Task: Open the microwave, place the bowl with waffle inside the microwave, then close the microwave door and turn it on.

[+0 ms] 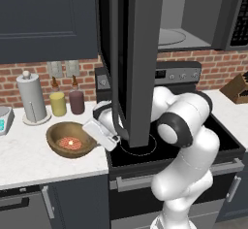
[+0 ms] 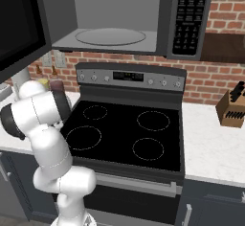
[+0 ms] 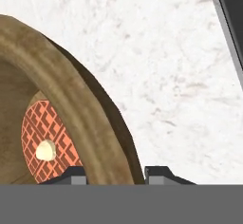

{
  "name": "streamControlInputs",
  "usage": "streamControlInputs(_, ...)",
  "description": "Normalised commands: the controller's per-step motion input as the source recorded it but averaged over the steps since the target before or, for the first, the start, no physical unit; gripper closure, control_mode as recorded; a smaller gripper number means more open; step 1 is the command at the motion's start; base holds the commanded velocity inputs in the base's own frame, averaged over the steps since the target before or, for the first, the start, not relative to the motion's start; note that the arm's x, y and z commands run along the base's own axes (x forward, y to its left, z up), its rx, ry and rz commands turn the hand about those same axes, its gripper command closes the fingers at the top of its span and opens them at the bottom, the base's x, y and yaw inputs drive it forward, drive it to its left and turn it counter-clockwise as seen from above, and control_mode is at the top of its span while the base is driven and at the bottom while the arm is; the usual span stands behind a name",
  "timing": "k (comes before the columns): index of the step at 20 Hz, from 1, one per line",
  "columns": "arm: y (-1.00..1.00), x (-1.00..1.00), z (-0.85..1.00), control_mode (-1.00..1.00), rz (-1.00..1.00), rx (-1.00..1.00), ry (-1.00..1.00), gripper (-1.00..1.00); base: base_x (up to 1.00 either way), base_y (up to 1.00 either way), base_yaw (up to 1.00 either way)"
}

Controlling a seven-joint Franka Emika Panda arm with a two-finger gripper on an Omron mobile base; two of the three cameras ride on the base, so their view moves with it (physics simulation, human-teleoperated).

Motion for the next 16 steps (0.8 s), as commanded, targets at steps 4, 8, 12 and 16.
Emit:
streamControlInputs(4, -0.03, -0.69, 0.04, -1.00, 0.00, 0.00, -0.03, 1.00, 0.00, 0.00, 0.00)
streamControlInputs(8, -0.43, -0.62, 0.30, -1.00, -0.01, 0.00, 0.00, 1.00, 0.00, 0.00, 0.00)
streamControlInputs(12, -0.56, -0.23, 0.44, -1.00, -0.06, 0.00, 0.00, 1.00, 0.00, 0.00, 0.00)
streamControlInputs(16, -0.74, -0.04, 0.44, -1.00, -0.12, 0.00, 0.00, 1.00, 0.00, 0.00, 0.00)
